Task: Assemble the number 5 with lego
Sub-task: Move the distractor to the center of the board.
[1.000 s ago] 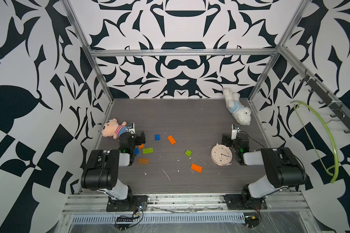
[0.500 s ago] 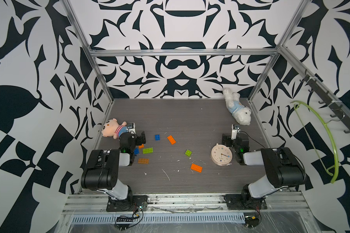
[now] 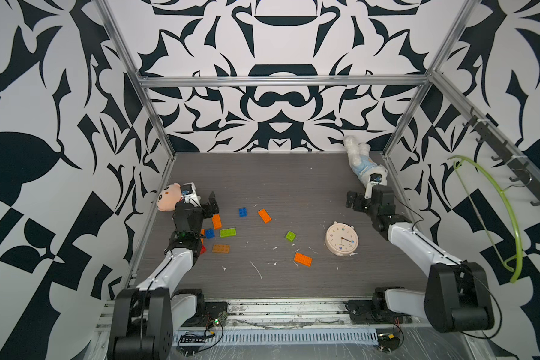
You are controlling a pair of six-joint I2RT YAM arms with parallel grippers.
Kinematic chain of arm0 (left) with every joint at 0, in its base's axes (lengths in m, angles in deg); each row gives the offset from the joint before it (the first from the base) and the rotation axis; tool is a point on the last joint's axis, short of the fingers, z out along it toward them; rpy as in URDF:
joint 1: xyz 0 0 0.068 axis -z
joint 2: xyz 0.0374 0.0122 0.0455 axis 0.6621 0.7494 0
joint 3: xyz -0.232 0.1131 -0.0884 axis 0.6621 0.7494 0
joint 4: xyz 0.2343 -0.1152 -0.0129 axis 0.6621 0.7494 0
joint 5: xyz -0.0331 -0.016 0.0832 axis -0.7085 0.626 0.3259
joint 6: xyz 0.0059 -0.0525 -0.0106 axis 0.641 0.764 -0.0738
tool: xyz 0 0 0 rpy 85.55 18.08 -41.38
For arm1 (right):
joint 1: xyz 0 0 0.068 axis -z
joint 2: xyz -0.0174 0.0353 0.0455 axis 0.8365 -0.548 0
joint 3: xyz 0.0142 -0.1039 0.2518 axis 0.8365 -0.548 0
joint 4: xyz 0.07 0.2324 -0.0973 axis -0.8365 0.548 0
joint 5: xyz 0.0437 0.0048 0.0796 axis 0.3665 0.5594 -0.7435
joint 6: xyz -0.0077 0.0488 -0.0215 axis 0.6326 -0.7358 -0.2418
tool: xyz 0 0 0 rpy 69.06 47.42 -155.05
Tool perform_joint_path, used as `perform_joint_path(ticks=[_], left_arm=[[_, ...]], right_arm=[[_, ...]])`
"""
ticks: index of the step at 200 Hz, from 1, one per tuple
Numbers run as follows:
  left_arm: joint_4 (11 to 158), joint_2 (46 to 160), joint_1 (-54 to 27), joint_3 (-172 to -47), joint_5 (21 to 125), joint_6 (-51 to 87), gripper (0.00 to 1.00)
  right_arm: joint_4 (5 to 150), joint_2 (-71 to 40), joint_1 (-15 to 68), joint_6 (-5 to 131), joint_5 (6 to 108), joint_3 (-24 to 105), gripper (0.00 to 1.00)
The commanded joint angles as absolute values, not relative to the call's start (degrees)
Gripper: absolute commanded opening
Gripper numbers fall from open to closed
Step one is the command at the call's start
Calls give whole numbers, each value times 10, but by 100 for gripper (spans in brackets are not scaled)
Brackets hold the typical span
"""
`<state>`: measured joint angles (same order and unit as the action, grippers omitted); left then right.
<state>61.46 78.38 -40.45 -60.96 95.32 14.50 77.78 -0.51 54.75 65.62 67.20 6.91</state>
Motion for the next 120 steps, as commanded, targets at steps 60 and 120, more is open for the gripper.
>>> perform_joint_path(ticks=[60,120], left_arm=[[900,657,-406,-619,753,409,99],[936,658,-307,-597,761,445,99]], right_arm=[[995,30,312,501,542,66,99],[1004,-25,208,462,623,60,99]])
